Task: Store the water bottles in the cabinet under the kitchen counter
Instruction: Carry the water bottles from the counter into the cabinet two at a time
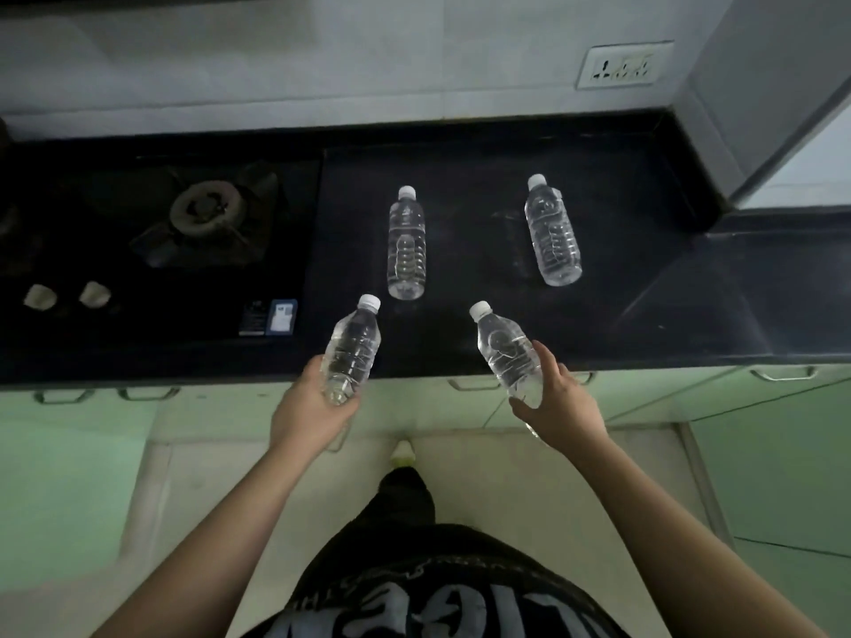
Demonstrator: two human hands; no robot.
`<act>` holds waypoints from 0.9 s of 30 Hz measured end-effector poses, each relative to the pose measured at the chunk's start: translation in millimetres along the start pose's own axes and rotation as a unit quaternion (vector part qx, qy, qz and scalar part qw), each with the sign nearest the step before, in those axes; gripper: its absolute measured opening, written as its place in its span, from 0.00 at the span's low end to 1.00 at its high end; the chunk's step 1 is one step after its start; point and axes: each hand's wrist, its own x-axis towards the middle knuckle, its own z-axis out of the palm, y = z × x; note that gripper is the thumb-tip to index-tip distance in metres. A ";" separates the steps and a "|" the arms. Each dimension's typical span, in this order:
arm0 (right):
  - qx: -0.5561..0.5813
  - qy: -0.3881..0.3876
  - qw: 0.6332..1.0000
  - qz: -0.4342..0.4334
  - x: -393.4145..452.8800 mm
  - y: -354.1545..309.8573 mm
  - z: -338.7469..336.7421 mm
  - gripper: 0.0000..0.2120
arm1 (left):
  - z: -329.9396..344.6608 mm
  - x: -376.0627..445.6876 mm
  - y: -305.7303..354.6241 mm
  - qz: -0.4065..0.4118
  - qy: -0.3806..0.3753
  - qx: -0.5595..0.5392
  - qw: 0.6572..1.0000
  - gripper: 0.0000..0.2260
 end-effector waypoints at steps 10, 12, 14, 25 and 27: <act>0.069 -0.049 0.986 -0.141 -75.1 -41.5 4.4 0.39 | -35.9 -133.5 -2.0 -0.088 0.023 -0.234 0.968 0.16; 0.077 -0.067 0.980 -0.172 -82.5 -64.7 6.8 0.40 | -47.1 -151.7 -11.8 -0.116 0.036 -0.278 0.953 0.16; 0.077 -0.090 0.973 -0.200 -90.6 -90.7 10.4 0.40 | -59.6 -168.5 -25.8 -0.135 0.056 -0.304 0.941 0.17; 0.105 -0.212 0.913 -0.333 -164.4 -242.5 74.8 0.38 | -125.4 -273.7 -151.8 -0.202 0.204 -0.388 0.876 0.19; 0.106 -0.238 0.901 -0.348 -188.9 -272.9 96.5 0.38 | -138.9 -302.5 -183.4 -0.211 0.231 -0.407 0.858 0.20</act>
